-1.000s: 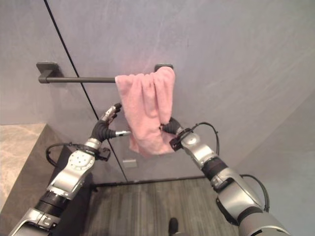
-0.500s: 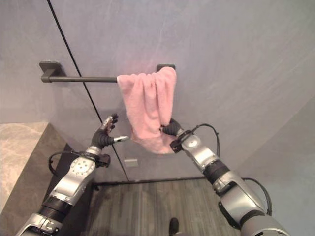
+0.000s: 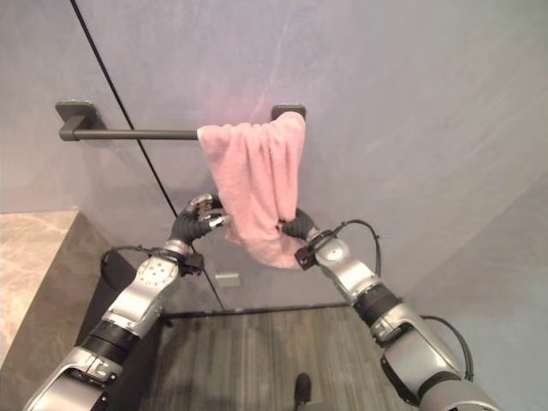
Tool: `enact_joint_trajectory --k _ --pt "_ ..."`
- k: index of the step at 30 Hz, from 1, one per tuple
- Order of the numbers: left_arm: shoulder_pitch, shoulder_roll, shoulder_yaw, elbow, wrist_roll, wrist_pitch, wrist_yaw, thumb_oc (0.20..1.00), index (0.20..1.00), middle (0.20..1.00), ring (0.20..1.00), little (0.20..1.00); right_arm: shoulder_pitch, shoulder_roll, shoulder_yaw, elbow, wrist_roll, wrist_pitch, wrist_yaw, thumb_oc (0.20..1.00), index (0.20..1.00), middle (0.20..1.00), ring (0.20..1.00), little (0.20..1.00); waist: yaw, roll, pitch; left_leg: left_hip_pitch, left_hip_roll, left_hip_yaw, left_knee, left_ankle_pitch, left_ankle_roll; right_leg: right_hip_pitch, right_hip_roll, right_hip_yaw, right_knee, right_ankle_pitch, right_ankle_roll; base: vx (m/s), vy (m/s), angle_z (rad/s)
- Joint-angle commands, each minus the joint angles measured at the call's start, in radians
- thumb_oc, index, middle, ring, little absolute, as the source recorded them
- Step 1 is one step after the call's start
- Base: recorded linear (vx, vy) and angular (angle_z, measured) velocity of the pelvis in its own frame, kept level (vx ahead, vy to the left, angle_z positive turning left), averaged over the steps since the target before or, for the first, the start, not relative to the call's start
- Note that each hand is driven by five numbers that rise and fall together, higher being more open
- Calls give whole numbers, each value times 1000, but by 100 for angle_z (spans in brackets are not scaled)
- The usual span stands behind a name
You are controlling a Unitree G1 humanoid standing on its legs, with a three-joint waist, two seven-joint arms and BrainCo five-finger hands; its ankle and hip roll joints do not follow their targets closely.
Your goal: Put brush and paste in cup on sink, flatten towel.
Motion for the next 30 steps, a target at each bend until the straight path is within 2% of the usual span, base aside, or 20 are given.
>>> enact_joint_trajectory --k 1,4,5,6,8,9,12,16,17,18,23,30 --pt "-96 42 -28 23 6 -28 7 1000 1000 1000 1000 1000 -15 32 9 -1 -6 -27 1 200 200 200 200 200 3 -45 -1 -6 -1 -44 1 5 6 37 -89 63 -2 -26 116 50 -3 -1" --pt "-88 35 -30 28 17 -22 1 1000 1000 1000 1000 1000 -1 43 9 1 -13 -26 3 200 200 200 200 200 0 -37 -7 5 -6 -42 1 -1 7 46 -90 64 -2 -30 116 55 3 0" --pt "-90 34 -30 30 18 -22 1 598 598 598 598 598 0 44 10 2 -14 -26 3 200 200 200 200 200 -1 -36 -7 6 -6 -42 1 -2 7 47 -91 64 -2 -31 116 0 0 0" --pt "-91 31 -31 33 17 -23 3 504 504 504 504 504 0 48 12 7 -17 -26 3 200 200 200 200 200 -1 -34 -9 6 -7 -43 1 -2 8 49 -92 63 -2 -32 116 0 0 0" --pt "-87 26 -30 28 11 -24 2 241 241 241 241 241 0 52 12 10 -21 -25 1 200 200 200 200 200 -1 -31 -10 8 -8 -43 1 -3 9 52 -93 62 -2 -33 116 0 0 0" --pt "-83 26 -27 25 9 -24 2 200 200 200 200 200 0 54 12 17 -24 -24 0 200 200 200 200 200 0 -29 -10 10 -9 -44 1 -4 9 56 -95 61 -2 -34 116 0 0 0" --pt "-35 43 7 -36 29 -26 0 266 266 266 266 266 30 57 -14 25 -30 -25 -5 200 200 200 200 200 14 -23 -13 15 -13 -60 1 -8 12 75 -99 45 -2 -41 113 -2 -5 1" --pt "33 46 51 -91 18 -37 0 275 275 275 275 275 68 65 -43 27 -17 -29 -12 200 200 200 200 200 26 -23 -13 14 -15 -71 1 -8 13 84 -101 33 -2 -45 111 -9 -12 16" --pt "35 46 52 -93 19 -36 0 266 266 266 266 266 69 65 -42 27 -17 -30 -12 200 200 200 200 200 25 -23 -14 14 -15 -72 1 -8 13 84 -101 33 -2 -45 111 -22 -13 11" --pt "77 28 61 -94 -16 -39 -5 200 200 200 200 200 91 77 -53 28 20 -29 -13 200 200 200 200 200 29 -23 -15 10 -15 -79 1 -6 13 85 -102 27 -2 -45 109 -20 -7 8" --pt "144 16 79 -78 10 -24 -10 200 200 200 200 200 116 88 -62 5 6 -35 -18 200 200 200 200 200 38 -23 -18 13 -16 -85 1 -7 15 93 -104 22 -2 -47 108 -17 0 7" --pt "52 113 138 -225 85 -47 30 200 200 200 200 200 17 40 -81 -183 -35 -65 -48 200 200 200 200 200 42 -25 -23 10 -18 -94 1 -6 16 96 -111 10 -2 -43 111 -12 2 2"
